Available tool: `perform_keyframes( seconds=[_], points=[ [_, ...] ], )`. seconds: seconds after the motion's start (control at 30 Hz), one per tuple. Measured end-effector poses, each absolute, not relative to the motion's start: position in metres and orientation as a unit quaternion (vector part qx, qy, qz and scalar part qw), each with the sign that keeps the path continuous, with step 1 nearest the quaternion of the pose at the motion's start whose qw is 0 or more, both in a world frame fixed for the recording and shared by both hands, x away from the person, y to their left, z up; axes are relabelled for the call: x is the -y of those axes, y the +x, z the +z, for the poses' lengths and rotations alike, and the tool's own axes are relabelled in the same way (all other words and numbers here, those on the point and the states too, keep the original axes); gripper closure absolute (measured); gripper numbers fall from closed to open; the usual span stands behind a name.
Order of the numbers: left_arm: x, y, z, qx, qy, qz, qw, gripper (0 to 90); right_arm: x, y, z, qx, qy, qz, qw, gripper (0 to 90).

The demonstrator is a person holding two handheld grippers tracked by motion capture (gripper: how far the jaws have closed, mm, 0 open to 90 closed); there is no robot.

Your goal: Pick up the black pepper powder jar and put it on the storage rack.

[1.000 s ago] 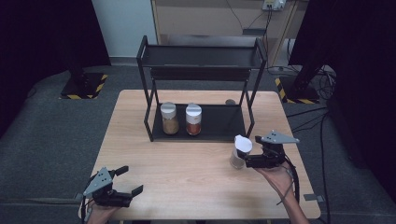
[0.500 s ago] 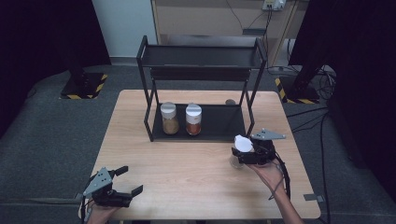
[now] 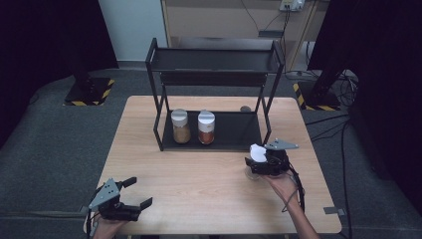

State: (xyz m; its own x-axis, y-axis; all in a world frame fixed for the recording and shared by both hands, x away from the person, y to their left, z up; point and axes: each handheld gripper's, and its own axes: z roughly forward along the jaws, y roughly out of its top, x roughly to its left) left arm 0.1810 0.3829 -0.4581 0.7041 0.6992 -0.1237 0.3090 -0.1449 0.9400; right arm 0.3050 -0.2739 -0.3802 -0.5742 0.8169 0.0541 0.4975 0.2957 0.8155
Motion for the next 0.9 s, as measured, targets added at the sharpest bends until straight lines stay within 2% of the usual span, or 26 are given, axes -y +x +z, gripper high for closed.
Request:
perform_keyframes(
  seconds=[0.07, 0.1, 0.9],
  points=[
    [-0.383, 0.181, -0.458, -0.343, 0.736, 0.175, 0.557, 1.7, 0.273, 0.302, -0.383, -0.782, 0.414, 0.420, 0.200, 29.8],
    [-0.383, 0.181, -0.458, -0.343, 0.736, 0.175, 0.557, 1.7, 0.271, 0.300, -0.384, -0.781, 0.413, 0.419, 0.208, 30.4],
    [-0.383, 0.182, -0.459, -0.343, 0.736, 0.174, 0.557, 1.7, 0.266, 0.298, -0.371, -0.787, 0.399, 0.416, 0.219, 31.0]
  ],
)
